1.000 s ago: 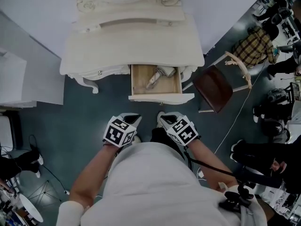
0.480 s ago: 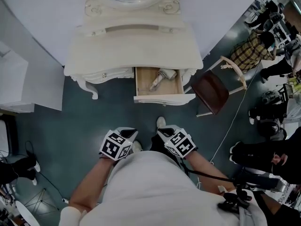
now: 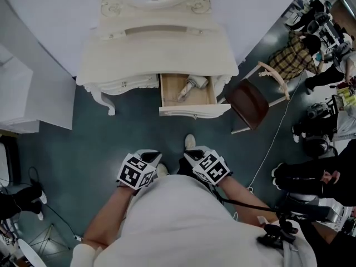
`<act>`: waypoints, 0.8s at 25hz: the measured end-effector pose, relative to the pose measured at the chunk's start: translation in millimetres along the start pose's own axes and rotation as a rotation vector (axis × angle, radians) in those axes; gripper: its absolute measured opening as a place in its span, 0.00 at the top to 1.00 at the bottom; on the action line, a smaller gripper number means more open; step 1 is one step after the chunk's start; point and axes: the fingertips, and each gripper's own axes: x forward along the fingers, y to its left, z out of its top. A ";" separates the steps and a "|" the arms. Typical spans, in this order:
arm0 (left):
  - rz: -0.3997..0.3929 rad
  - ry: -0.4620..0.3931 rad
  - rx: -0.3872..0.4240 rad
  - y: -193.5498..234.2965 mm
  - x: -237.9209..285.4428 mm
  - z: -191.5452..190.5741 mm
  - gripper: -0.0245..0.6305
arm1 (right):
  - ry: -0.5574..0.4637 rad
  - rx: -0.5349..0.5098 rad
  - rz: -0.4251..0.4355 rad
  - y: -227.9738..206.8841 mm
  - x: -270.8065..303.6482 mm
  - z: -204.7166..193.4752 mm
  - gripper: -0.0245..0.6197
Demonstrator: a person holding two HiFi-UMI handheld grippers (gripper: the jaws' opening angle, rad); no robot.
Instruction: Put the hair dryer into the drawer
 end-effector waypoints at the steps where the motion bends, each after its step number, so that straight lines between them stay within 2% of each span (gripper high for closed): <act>1: 0.000 -0.001 -0.001 -0.3 -1.4 -1.4 0.96 | 0.000 -0.004 0.000 1.9 0.1 0.5 0.96; 20: 0.023 -0.017 -0.010 5.1 -11.1 -12.7 0.96 | -0.002 -0.045 0.003 18.1 5.1 8.2 0.96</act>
